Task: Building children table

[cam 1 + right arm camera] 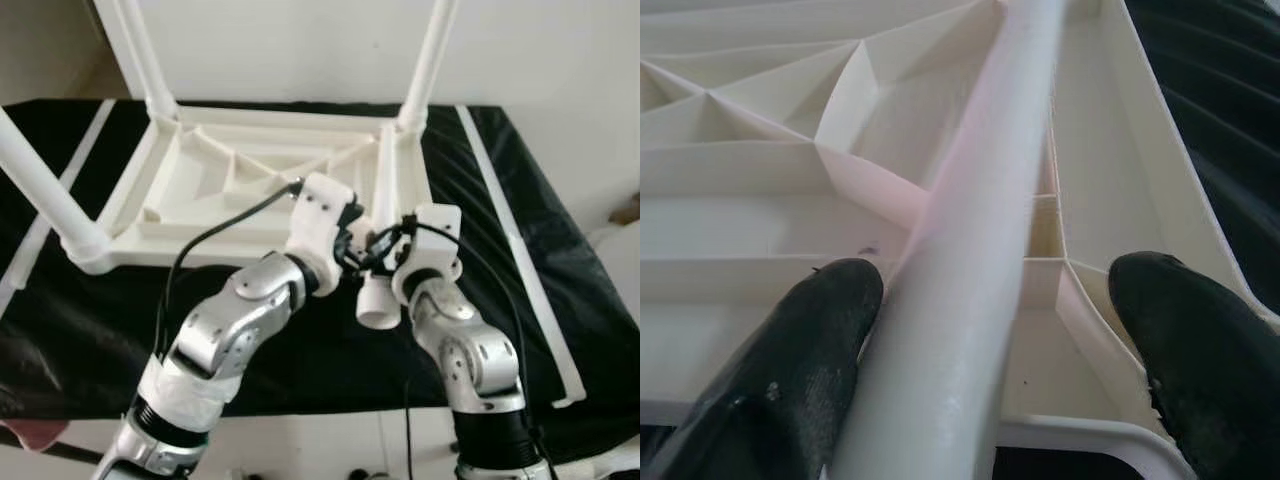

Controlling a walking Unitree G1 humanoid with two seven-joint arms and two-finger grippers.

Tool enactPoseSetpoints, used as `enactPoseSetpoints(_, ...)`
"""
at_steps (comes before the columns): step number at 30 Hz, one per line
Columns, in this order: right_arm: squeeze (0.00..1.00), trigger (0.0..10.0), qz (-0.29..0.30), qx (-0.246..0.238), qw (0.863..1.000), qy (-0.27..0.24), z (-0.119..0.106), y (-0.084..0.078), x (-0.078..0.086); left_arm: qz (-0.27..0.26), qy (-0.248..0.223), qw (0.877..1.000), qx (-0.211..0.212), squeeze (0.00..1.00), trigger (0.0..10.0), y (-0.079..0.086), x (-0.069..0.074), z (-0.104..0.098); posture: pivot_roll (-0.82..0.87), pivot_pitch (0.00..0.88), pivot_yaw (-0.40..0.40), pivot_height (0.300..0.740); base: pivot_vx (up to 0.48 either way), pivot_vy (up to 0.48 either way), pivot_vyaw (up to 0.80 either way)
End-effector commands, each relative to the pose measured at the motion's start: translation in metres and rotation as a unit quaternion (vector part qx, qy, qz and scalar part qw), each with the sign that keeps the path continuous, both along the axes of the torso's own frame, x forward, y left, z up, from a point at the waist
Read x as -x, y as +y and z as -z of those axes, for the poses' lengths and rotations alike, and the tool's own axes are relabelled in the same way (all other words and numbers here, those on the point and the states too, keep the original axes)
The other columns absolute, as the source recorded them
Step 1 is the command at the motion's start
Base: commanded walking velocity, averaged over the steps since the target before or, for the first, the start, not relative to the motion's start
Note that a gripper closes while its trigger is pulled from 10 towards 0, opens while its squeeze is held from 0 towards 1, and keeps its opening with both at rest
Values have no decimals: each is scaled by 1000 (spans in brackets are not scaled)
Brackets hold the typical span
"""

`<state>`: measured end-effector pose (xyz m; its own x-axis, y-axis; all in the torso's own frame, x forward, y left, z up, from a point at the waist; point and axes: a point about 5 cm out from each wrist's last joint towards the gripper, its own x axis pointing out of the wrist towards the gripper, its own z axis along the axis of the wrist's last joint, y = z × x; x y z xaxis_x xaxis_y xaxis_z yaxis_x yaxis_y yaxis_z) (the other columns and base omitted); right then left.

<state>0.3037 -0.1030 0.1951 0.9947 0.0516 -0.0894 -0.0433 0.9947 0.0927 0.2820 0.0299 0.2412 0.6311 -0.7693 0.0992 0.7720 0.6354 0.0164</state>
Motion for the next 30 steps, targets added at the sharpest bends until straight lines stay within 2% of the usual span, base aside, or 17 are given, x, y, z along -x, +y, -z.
enactPoseSetpoints(1, 0, 4902, 0, 18, 999, 43, 16, 2, 1, 66, -7, 998, -1, 0, 10000, -7, 9, -2, -114, 171, -8, 740, 0, 0, 0)
enactPoseSetpoints(3, 0, 4902, 1, 18, 999, 49, 17, 2, 1, 66, -7, 998, 0, 0, 10000, -7, 9, -2, -115, 171, -8, 740, 0, 0, 0)
enactPoseSetpoints(4, 0, 1922, 8, 14, 998, 59, 20, -1, 1, 65, -7, 998, 1, 0, 10000, -6, 9, -2, -115, 172, -7, 740, 0, 0, 0)
enactPoseSetpoints(5, 0, 1294, 10, 9, 998, 64, 21, -2, 1, 65, -7, 998, 1, 0, 10000, -6, 9, -3, -115, 172, -7, 740, 0, 0, 0)
enactPoseSetpoints(6, 0, 0, 13, -4, 997, 69, 22, -3, 2, 65, -7, 998, 2, 0, 10000, -6, 9, -3, -116, 173, -6, 740, 0, 0, 0)
enactPoseSetpoints(13, 0, 0, 20, -27, 996, 77, 23, -6, 1, 67, -6, 998, 3, 0, 10000, -7, 10, -3, -119, 174, -6, 740, 0, 0, 0)
enactPoseSetpoints(14, 0, 2863, 23, -30, 996, 77, 23, -7, 1, 67, -6, 998, 3, 0, 10000, -7, 10, -3, -120, 174, -5, 740, 0, 0, 0)
enactPoseSetpoints(15, 0, 2863, 23, -30, 996, 77, 23, -7, 1, 67, -6, 998, 3, 0, 10000, -7, 10, -3, -120, 174, -5, 740, 0, 0, 0)
enactPoseSetpoints(16, 0, 10000, 29, -33, 996, 77, 23, -9, 1, 68, -6, 998, 4, 0, 10000, -7, 10, -3, -119, 172, -7, 740, 0, 0, 0)
enactPoseSetpoints(22, 0, 10000, 35, -38, 996, 71, 21, -15, -2, 68, -6, 998, 5, 0, 10000, -7, 10, -3, -119, 170, -6, 740, 0, 0, 0)
enactPoseSetpoints(23, 1000, 10000, 39, -44, 996, 69, 20, -18, -3, 69, -6, 998, 5, 0, 10000, -7, 10, -3, -119, 170, -7, 740, 0, 0, 0)
enactPoseSetpoints(27, 1000, 10000, 51, -72, 994, 68, 18, -23, -5, 69, -6, 998, 5, 0, 10000, -7, 11, -3, -118, 169, -7, 740, 0, 0, 0)
enactPoseSetpoints(30, 1000, 10000, 72, -114, 988, 77, 19, -31, -6, 68, -6, 998, 6, 0, 10000, -7, 11, -4, -118, 171, -7, 740, 0, 0, 0)
